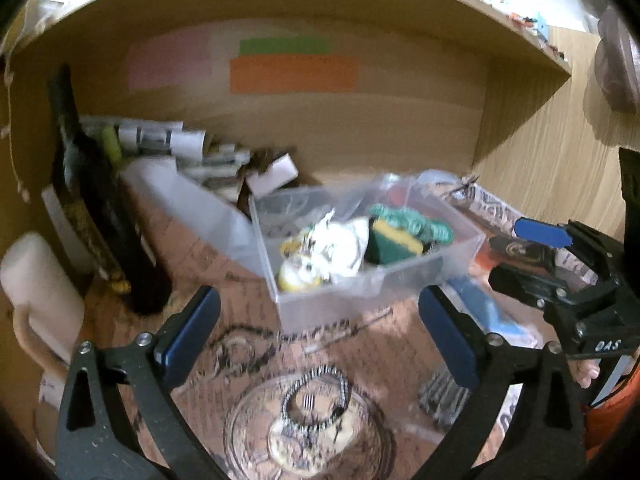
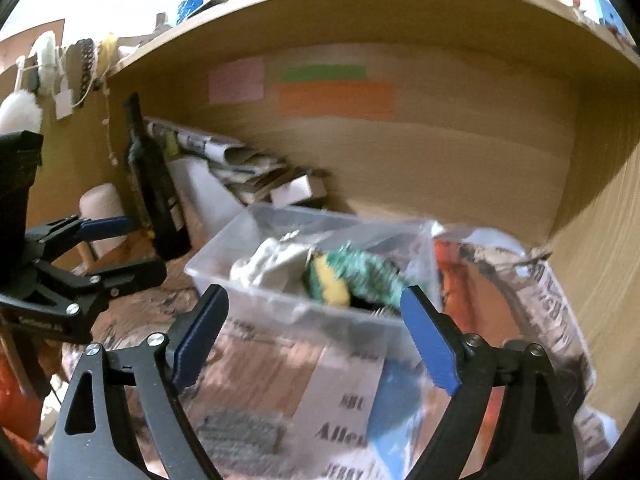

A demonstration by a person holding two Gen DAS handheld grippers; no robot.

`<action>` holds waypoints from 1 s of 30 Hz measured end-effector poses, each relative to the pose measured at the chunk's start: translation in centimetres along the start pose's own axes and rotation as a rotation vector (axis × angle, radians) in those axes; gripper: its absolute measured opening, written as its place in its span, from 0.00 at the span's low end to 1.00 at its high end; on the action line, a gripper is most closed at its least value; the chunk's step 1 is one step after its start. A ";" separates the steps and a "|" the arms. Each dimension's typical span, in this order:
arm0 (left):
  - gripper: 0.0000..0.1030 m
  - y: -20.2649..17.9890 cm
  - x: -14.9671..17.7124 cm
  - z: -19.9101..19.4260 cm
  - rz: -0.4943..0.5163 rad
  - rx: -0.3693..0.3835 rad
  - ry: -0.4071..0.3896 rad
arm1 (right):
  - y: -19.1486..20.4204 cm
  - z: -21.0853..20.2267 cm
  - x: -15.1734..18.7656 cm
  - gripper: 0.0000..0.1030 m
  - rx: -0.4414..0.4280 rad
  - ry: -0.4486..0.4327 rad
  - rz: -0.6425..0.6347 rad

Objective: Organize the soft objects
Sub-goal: 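Grasp the beaded bracelet with the left tool while the right tool grasps the steel wool pad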

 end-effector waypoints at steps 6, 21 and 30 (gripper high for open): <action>0.98 0.4 3.3 0.9 -0.036 -0.004 0.106 | 1.6 0.8 3.4 0.84 -0.061 0.103 0.021; 0.98 0.6 8.6 4.0 -0.093 -0.010 0.265 | 3.4 3.0 9.6 0.84 -0.150 0.306 0.065; 0.63 0.0 8.5 4.8 -0.058 -0.012 0.249 | 3.4 2.7 9.9 0.59 -0.161 0.298 0.062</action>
Point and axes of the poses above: each gripper's, at about its wrist camera, not at the fingertips, and z roughly the way its jaws point, y to its left, x to its underside, the point moved 2 cm from there along z, roughly the way its jaws point, and after that the axes turned 2 degrees about -y, right-handed, at the moved point
